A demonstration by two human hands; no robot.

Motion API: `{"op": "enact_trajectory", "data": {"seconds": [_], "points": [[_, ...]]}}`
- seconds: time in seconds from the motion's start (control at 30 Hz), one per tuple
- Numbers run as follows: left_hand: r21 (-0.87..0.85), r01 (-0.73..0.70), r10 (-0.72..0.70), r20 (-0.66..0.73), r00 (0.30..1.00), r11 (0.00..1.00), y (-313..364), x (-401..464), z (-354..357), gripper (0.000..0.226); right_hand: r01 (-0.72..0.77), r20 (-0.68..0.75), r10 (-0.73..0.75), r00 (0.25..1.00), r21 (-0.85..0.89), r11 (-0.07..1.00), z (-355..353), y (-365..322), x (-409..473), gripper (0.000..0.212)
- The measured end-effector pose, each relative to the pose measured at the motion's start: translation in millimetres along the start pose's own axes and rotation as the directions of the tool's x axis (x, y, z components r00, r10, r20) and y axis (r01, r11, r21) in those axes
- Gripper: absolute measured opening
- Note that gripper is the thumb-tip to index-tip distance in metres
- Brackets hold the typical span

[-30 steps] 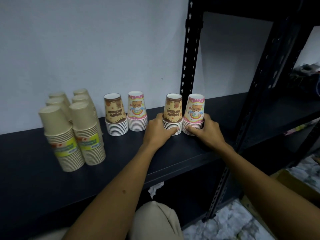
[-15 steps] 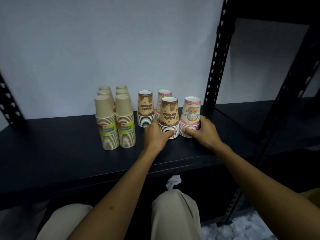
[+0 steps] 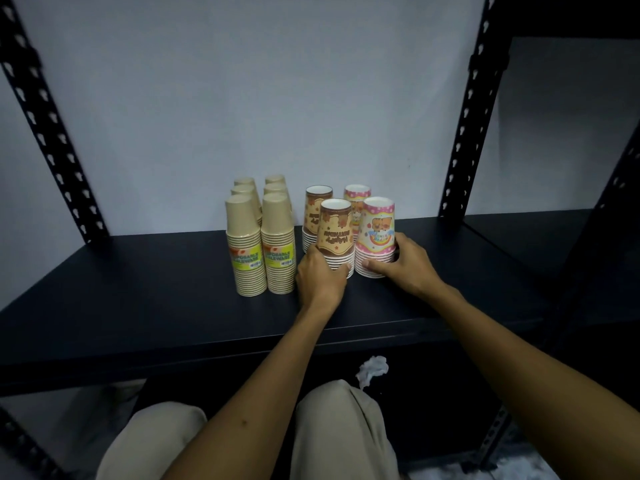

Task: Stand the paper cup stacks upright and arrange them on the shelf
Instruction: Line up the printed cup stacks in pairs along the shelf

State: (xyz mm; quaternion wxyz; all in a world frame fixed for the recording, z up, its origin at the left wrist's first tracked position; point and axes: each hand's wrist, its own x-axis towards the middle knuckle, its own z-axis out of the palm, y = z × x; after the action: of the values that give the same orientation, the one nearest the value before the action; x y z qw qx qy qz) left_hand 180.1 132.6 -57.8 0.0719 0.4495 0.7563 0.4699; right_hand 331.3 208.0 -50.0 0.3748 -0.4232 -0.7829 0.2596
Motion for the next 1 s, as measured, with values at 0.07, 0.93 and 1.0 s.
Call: {"op": "enact_trajectory", "data": {"seconds": [0.07, 0.93, 1.0], "points": [[0.012, 0.006, -0.006, 0.000, 1.000, 1.000, 0, 0, 0, 0.060, 0.005, 0.009, -0.005, 1.000, 0.010, 1.000, 1, -1, 1, 0.066], [0.023, 0.067, -0.066, -0.045, 0.997, 0.997, -2, 0, 4, 0.058, -0.043, 0.054, 0.038, 0.998, 0.112, 0.993, 8, 4, 3, 0.073], [0.026, 0.068, -0.067, -0.048, 0.997, 0.997, -2, 0, 4, 0.060, -0.037, 0.053, 0.031, 0.998, 0.108, 0.994, 9, 4, 3, 0.072]]}}
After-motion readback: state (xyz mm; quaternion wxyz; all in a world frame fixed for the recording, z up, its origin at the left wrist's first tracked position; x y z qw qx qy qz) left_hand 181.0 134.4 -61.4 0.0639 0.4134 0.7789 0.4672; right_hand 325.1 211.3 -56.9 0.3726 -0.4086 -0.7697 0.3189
